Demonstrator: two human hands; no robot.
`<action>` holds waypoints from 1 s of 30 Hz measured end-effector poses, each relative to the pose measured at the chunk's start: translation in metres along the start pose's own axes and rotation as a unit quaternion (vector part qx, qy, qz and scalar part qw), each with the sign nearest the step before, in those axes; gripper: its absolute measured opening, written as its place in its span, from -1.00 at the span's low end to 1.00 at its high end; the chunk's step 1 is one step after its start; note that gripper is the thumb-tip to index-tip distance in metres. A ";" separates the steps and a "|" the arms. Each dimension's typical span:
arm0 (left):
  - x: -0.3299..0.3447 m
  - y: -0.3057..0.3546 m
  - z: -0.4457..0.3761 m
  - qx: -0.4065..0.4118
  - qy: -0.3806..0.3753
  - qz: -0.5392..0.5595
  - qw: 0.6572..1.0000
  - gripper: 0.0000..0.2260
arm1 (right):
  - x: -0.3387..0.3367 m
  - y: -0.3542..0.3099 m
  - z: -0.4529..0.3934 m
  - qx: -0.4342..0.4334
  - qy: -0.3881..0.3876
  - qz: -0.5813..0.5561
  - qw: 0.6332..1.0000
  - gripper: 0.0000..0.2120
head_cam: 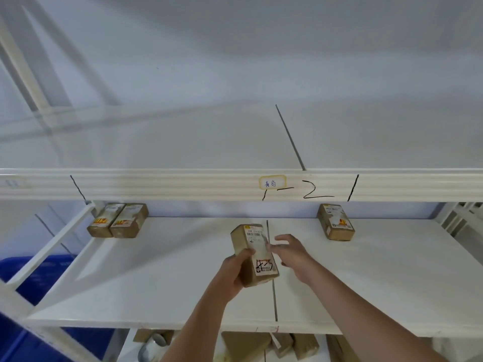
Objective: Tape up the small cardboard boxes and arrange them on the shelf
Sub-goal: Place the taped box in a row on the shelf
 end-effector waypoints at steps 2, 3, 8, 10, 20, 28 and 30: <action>-0.001 0.004 0.004 0.012 -0.054 0.021 0.998 -0.61 | 0.012 0.007 0.005 0.036 -0.062 -0.031 0.997 -0.58; -0.003 0.005 0.005 0.012 -0.059 0.028 0.998 -0.61 | 0.019 0.011 0.009 0.052 -0.105 -0.066 0.991 -0.59; -0.022 0.009 0.008 0.033 0.030 -0.066 0.997 -0.68 | 0.023 0.020 0.017 0.016 -0.082 -0.058 0.995 -0.65; -0.023 0.006 0.009 0.033 0.026 -0.084 0.996 -0.68 | 0.029 0.021 0.019 0.020 -0.091 -0.071 0.993 -0.67; -0.027 0.010 0.012 0.054 0.105 -0.069 0.991 -0.60 | 0.052 0.019 0.015 -0.001 -0.051 -0.015 0.999 -0.64; -0.038 0.012 0.022 0.055 0.105 -0.066 0.991 -0.62 | 0.071 0.021 0.014 0.020 -0.043 -0.012 0.999 -0.64; -0.040 0.013 0.025 0.062 0.085 -0.060 0.993 -0.64 | 0.078 0.020 0.017 0.015 -0.069 -0.021 0.997 -0.65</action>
Point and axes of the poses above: each hand's wrist, its own z-axis away from the middle knuckle, its own x-axis out of the palm, y = z × x, the point moved 5 cm from there along -z, towards the middle knuckle, and after that the axes turned 3 degrees about -x, right-handed, at the moved point
